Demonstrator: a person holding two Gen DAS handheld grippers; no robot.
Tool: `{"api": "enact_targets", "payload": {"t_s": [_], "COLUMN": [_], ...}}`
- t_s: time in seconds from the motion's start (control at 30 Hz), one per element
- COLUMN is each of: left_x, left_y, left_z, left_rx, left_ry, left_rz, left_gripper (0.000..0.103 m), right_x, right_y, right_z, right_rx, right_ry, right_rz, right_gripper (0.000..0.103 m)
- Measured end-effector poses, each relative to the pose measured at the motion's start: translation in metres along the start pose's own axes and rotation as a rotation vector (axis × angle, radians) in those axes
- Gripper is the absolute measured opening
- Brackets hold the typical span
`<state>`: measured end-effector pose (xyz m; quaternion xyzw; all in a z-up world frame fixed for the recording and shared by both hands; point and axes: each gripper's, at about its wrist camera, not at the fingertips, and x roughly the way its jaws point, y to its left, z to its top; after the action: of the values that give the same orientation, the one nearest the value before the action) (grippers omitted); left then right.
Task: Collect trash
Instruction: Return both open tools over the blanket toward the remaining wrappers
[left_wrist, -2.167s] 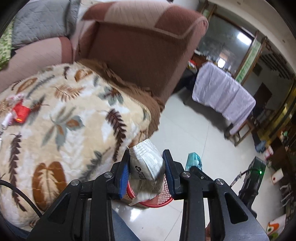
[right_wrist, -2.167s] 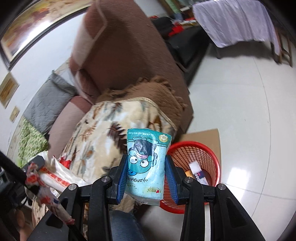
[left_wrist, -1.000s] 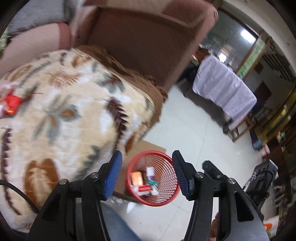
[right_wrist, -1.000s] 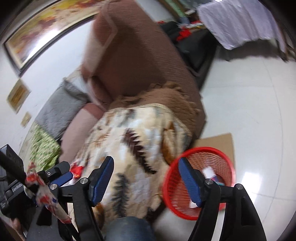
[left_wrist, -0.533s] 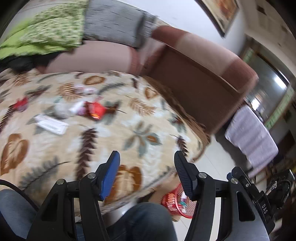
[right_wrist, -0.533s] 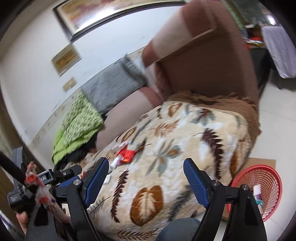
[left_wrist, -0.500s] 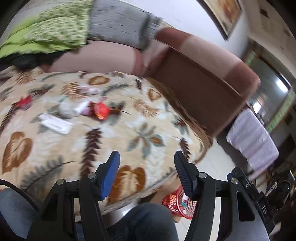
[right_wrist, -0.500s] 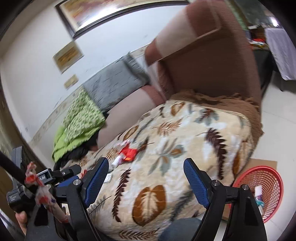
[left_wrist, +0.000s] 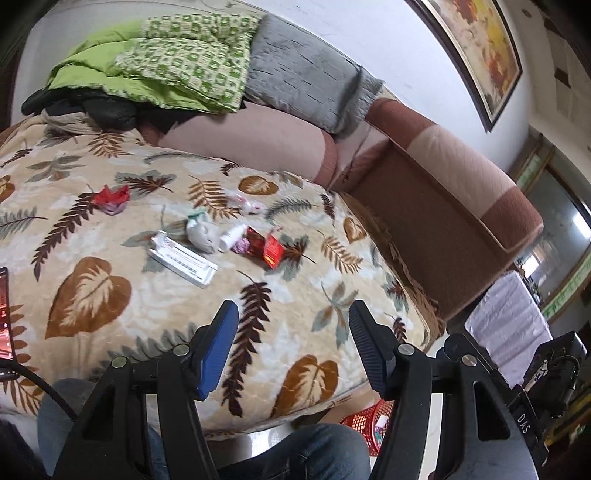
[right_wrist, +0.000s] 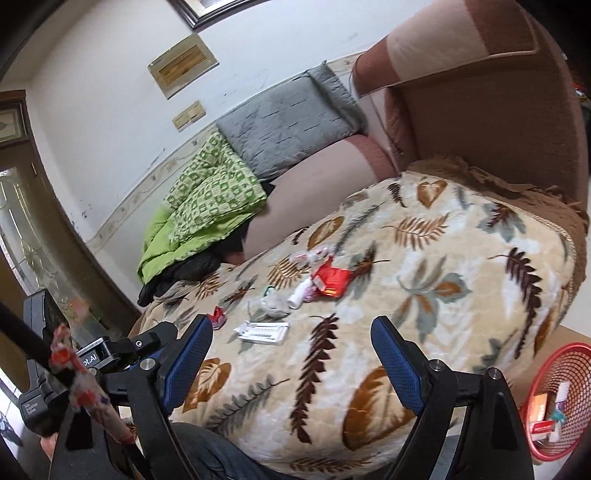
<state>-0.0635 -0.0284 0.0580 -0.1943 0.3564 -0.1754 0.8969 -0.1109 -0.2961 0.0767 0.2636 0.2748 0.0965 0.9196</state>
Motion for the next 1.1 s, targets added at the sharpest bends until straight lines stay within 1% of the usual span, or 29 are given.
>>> {"api": "enact_targets", "payload": {"t_s": [0.2, 0.4, 0.6, 0.73, 0.87, 1.0, 1.1], "left_x": [-0.002, 0.006, 0.02, 0.032, 0.049, 0.054, 0.057], "left_y": [0.023, 0.036, 0.042, 0.052, 0.065, 0.072, 0.074], "left_z": [0.009, 0.017, 0.025, 0.026, 0.025, 0.028, 0.038], "left_rx": [-0.043, -0.061, -0.053, -0.073, -0.093, -0.111, -0.11], "left_ry": [-0.015, -0.014, -0.008, -0.004, 0.032, 0.041, 0.045], "left_rz": [0.019, 0.04, 0.066, 0.084, 0.104, 0.114, 0.127], "left_gripper": [0.061, 0.061, 0.061, 0.061, 0.061, 0.061, 0.062], "right_x": [0.03, 0.055, 0.083, 0.102, 0.124, 0.146, 0.158], "right_y": [0.017, 0.022, 0.019, 0.017, 0.015, 0.013, 0.009], "right_z": [0.003, 0.004, 0.009, 0.012, 0.013, 0.013, 0.011], "right_rx": [-0.017, -0.031, -0.024, -0.017, -0.004, 0.011, 0.019], "right_ry": [0.027, 0.05, 0.066, 0.069, 0.078, 0.101, 0.105], "right_rz": [0.018, 0.018, 0.022, 0.031, 0.037, 0.036, 0.035], "right_gripper": [0.091, 0.091, 0.091, 0.09, 0.09, 0.086, 0.084]}}
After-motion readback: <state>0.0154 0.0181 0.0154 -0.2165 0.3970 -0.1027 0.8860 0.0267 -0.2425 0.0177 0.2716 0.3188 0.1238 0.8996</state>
